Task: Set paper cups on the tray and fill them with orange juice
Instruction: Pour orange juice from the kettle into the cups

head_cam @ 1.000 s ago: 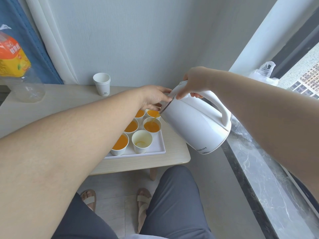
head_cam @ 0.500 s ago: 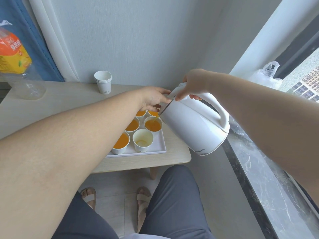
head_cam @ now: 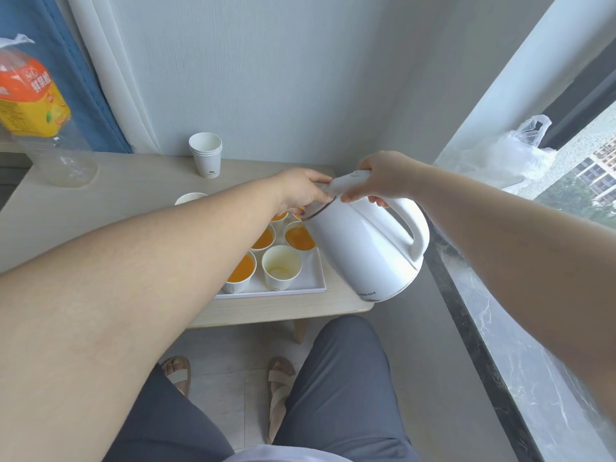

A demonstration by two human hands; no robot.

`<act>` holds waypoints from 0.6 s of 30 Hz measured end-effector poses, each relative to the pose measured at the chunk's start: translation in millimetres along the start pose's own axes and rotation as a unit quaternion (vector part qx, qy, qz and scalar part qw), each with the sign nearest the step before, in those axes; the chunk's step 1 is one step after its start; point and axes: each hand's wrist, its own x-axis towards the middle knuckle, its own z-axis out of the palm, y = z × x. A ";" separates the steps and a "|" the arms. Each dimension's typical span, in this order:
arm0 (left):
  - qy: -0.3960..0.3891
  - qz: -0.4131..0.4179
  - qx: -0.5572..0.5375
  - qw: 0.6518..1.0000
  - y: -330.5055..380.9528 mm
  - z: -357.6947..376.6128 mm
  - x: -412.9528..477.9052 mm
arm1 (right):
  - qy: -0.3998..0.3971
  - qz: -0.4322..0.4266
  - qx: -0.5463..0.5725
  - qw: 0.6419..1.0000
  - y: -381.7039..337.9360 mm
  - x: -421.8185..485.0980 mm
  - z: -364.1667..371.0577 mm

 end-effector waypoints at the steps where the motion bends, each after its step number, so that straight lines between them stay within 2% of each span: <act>1: 0.001 0.002 0.005 1.000 0.4 0.3 -1.8 | 0.005 0.000 0.009 1.000 1.4 -0.8 1.7; 9: 0.030 0.020 0.015 0.999 2.1 4.4 -21.4 | 0.027 -0.011 0.042 0.999 4.2 -14.6 6.5; 18: 0.023 0.002 0.004 1.000 -13.9 1.1 -46.8 | -0.006 -0.034 0.004 0.999 -15.0 -32.9 7.4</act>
